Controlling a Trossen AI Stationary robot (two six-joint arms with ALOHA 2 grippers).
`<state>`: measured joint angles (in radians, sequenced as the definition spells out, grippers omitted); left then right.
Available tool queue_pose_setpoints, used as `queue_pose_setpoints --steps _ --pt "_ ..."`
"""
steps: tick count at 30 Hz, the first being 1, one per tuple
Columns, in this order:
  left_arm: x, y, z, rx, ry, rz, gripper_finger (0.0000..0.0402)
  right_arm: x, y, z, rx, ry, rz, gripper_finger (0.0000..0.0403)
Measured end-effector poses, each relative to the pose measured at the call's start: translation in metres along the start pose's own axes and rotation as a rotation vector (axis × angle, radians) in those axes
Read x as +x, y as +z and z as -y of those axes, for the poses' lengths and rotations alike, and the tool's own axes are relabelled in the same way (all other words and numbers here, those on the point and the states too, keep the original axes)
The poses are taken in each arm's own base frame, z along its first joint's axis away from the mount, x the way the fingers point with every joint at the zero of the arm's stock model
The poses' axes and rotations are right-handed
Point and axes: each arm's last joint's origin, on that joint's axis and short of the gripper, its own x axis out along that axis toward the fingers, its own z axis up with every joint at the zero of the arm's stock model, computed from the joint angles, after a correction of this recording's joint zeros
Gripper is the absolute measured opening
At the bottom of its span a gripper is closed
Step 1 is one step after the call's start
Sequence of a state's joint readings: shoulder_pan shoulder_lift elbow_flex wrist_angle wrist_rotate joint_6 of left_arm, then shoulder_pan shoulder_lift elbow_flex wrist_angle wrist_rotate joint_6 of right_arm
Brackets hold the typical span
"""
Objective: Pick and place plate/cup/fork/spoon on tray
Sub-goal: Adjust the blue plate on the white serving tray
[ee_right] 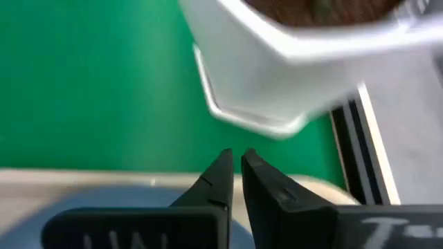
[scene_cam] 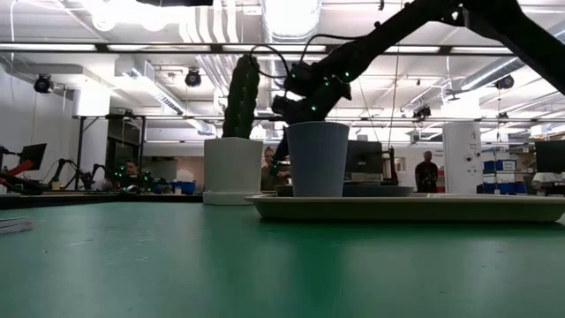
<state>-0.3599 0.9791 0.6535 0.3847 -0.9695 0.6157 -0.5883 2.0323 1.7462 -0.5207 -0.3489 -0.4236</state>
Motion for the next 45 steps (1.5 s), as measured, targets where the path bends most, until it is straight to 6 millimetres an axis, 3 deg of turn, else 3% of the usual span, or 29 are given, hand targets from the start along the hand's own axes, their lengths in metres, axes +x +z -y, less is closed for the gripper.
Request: queue_pose_setpoints --steps 8,16,28,45 --pt "0.0 0.0 0.0 0.0 0.0 0.0 0.0106 0.017 -0.002 -0.009 -0.006 0.019 -0.023 0.0009" --pt "0.0 0.0 0.0 -0.005 -0.001 0.0 0.0106 0.034 -0.018 -0.012 0.044 0.06 -0.117 0.0009" --pt "0.0 -0.001 0.0 -0.004 0.001 -0.003 0.0106 0.041 -0.026 -0.012 0.066 0.072 -0.164 0.0009" --pt "0.0 -0.001 0.001 -0.003 0.001 -0.004 0.0106 0.036 -0.034 -0.017 0.098 0.094 -0.269 0.0009"
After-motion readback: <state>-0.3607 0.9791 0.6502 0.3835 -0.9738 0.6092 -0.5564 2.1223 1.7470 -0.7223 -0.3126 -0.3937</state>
